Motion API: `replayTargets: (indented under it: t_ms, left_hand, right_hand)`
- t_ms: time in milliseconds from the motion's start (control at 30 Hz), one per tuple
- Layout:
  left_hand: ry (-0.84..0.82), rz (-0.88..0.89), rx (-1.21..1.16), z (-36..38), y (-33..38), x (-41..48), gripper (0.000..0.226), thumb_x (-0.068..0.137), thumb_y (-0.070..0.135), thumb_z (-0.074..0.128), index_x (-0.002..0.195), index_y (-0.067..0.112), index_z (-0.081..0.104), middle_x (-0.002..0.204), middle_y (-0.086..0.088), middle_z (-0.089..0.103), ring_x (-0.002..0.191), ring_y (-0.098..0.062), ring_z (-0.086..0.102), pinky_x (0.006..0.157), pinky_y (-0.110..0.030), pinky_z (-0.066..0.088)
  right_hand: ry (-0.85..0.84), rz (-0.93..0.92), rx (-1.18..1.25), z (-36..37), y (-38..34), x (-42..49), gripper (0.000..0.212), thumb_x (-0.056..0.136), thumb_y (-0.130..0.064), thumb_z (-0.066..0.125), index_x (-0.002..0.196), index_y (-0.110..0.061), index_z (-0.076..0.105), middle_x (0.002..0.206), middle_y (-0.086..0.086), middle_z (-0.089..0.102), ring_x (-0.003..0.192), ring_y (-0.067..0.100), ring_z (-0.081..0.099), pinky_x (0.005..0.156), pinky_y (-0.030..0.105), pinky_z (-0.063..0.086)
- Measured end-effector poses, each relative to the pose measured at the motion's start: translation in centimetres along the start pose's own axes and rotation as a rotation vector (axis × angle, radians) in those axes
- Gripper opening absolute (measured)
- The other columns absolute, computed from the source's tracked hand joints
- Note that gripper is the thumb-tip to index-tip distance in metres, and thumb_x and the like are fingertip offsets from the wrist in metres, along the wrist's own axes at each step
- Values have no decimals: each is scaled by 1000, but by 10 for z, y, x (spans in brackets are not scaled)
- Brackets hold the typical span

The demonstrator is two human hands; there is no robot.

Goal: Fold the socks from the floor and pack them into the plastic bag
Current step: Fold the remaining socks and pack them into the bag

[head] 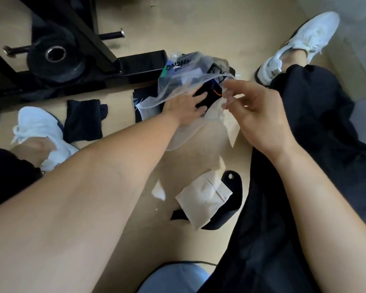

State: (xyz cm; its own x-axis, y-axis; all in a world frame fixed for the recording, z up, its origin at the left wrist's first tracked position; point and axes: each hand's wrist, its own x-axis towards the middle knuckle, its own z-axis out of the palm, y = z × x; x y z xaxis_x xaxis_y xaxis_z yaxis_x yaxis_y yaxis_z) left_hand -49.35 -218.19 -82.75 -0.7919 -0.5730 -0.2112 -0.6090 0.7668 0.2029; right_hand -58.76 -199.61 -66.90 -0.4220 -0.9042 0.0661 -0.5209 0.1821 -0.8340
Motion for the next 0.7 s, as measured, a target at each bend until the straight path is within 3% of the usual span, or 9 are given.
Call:
replayTargets:
  t_ms: [100, 200, 300, 400, 500, 567, 633, 700]
  left_hand:
    - [-28, -39, -4, 4, 1, 17, 81, 86, 76, 15, 158, 40, 23, 169, 1, 13, 154, -33, 12, 121, -56, 21]
    - [-45, -77, -84, -9, 5, 24, 70, 95, 65, 36, 158, 34, 26, 169, 1, 15, 153, -34, 14, 121, -55, 21]
    - [-65, -82, -110, -22, 17, 19, 72, 93, 65, 31, 158, 35, 25, 169, -2, 11, 154, -35, 11, 122, -56, 20]
    - [-124, -148, -342, -24, 28, -2, 58, 101, 55, 36, 157, 42, 26, 170, 7, 2, 155, -30, -2, 124, -51, 9]
    - [22, -191, -620, -23, 32, -40, 50, 105, 48, 40, 153, 35, 40, 168, 7, 17, 154, -24, 8, 124, -46, 11]
    - [172, -171, -732, -20, 34, -73, 44, 104, 39, 48, 145, 24, 54, 160, 2, 39, 147, -24, 28, 122, -42, 24]
    - [358, -103, -667, -15, 37, -113, 33, 100, 29, 56, 130, 17, 66, 137, -1, 61, 126, -22, 49, 107, -38, 41]
    - [495, 35, -531, -5, 40, -152, 25, 94, 22, 58, 111, 11, 72, 111, -3, 68, 104, -16, 55, 88, -26, 43]
  right_hand:
    - [-2, -3, 42, -2, -1, -4, 28, 97, -17, 56, 122, -13, 67, 104, -8, 67, 88, 15, 70, 87, 39, 57]
    - [-1, 10, 77, -5, 0, -7, 29, 95, -10, 55, 122, -13, 67, 100, -9, 66, 86, 15, 71, 85, 33, 57]
    - [-6, 30, 89, -4, 2, -7, 37, 94, -9, 56, 130, -14, 63, 109, -7, 66, 92, 15, 70, 87, 27, 55]
    - [-46, 18, 69, 0, 3, -8, 40, 95, -14, 57, 136, -16, 58, 123, -3, 64, 97, 12, 67, 88, 22, 52]
    - [-96, 16, 62, 4, 1, -11, 40, 96, -15, 58, 136, -17, 58, 122, -6, 62, 89, -2, 63, 82, 13, 48]
    - [-102, 23, 41, 5, 0, -12, 39, 96, -16, 58, 135, -17, 59, 116, -9, 62, 83, -6, 61, 80, 11, 48]
    - [-117, 24, -17, 4, 1, -13, 35, 95, -16, 59, 130, -18, 63, 110, -8, 64, 79, -5, 60, 78, 11, 49]
    - [-153, 31, -108, 3, 3, -14, 30, 94, -18, 61, 124, -21, 67, 107, -6, 67, 76, -4, 60, 75, 8, 47]
